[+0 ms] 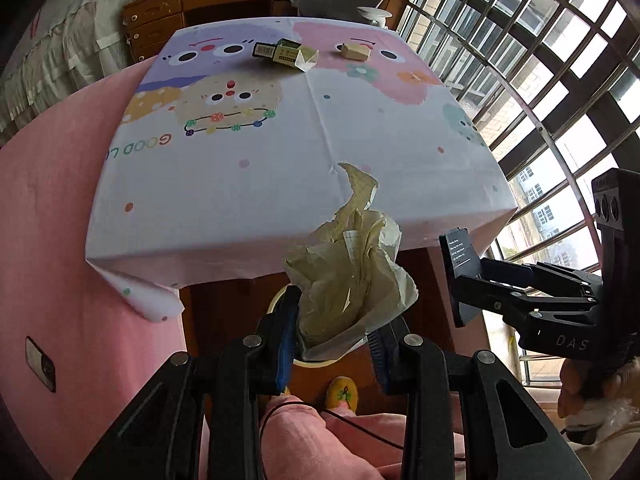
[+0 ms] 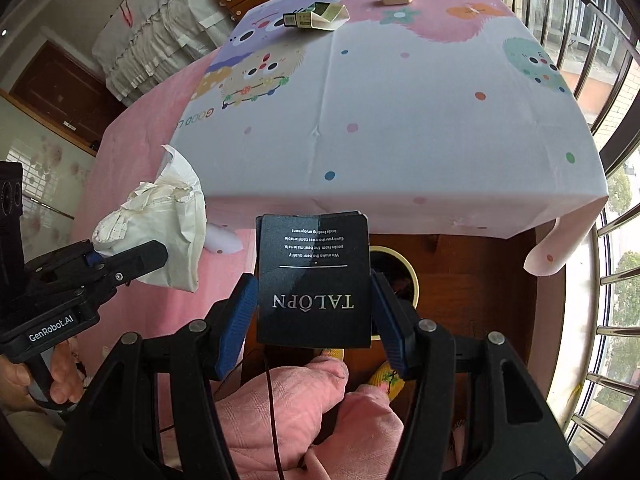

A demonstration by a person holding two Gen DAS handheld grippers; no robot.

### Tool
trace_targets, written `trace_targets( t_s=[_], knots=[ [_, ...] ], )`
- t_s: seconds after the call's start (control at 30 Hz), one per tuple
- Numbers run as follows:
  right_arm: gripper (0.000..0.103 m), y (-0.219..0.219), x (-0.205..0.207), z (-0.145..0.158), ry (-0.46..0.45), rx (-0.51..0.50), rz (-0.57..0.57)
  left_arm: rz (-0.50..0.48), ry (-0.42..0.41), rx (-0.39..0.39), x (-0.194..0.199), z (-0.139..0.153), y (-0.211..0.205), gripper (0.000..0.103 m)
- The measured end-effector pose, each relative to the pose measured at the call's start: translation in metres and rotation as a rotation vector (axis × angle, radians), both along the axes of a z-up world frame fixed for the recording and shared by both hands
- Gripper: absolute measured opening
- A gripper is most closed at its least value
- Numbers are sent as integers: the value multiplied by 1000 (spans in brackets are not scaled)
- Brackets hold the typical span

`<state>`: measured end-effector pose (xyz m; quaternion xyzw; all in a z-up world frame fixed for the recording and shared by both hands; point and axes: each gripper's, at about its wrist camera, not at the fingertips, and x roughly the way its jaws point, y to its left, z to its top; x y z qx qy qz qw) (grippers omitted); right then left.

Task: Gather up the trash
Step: 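Carry the tissue and black card down over the trash bin with both tools, then open the left tool to drop the tissue while the right tool drops the card into the bin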

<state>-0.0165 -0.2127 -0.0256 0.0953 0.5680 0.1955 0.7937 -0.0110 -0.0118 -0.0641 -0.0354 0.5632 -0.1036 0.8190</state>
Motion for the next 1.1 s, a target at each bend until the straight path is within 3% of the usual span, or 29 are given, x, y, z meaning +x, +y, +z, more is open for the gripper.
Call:
trace_targets(
  t_s=[0.23,0.53,0.73,0.9,1.1],
  knots=[
    [54,15,-24,-74,102,-56,-55,-25,104,-4,-9,-68,6,31],
    [54,34,-40,-235,225,-164,-145,-75,208,-3,-19,-228,7,31],
    [54,36,-34,-322,271,-186,-197,-101,259,-27,-18,-323,3,31],
    [54,34,-16,-372,276,-194,-227,-121,280,-48,-15,-372,-10,34],
    [55,28,0,-403,279,-187,-263,-130,303,-41,13,-406,-15,43]
  ],
)
